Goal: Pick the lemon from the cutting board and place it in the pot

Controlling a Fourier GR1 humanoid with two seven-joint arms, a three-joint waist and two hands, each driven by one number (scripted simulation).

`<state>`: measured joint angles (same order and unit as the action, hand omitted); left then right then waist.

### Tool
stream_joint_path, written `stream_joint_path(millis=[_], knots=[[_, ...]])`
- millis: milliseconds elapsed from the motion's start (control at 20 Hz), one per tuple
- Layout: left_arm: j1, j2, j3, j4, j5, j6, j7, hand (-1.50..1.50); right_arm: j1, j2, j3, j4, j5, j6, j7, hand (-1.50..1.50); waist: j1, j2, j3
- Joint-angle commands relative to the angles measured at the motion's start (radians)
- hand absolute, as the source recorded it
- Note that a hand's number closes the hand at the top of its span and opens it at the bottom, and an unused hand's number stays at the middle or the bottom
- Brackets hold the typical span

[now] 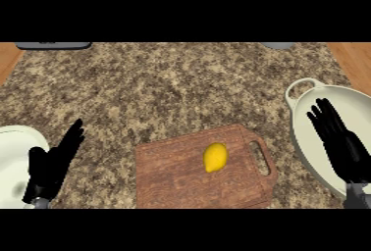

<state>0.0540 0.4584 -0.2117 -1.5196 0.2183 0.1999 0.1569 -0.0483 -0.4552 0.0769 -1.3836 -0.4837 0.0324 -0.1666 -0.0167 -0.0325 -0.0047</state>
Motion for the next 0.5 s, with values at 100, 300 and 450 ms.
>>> stream_joint_path(millis=[100,300,450], knots=[[-0.125,-0.047,0.078,-0.057,0.001,0.068,-0.019,0.00,-0.053,0.023,-0.027,-0.041,0.140,-0.213,-0.012,1.50,0.014,0.031,0.004],[-0.165,-0.033,0.114,-0.094,0.026,0.066,-0.036,0.00,-0.041,-0.305,0.064,-0.012,0.486,-0.221,0.007,1.50,0.035,0.033,-0.039],[-0.205,-0.052,0.154,-0.107,0.048,0.101,-0.001,0.00,-0.008,-0.013,0.076,-0.095,0.531,-0.601,0.090,-1.50,0.006,0.027,0.002]])
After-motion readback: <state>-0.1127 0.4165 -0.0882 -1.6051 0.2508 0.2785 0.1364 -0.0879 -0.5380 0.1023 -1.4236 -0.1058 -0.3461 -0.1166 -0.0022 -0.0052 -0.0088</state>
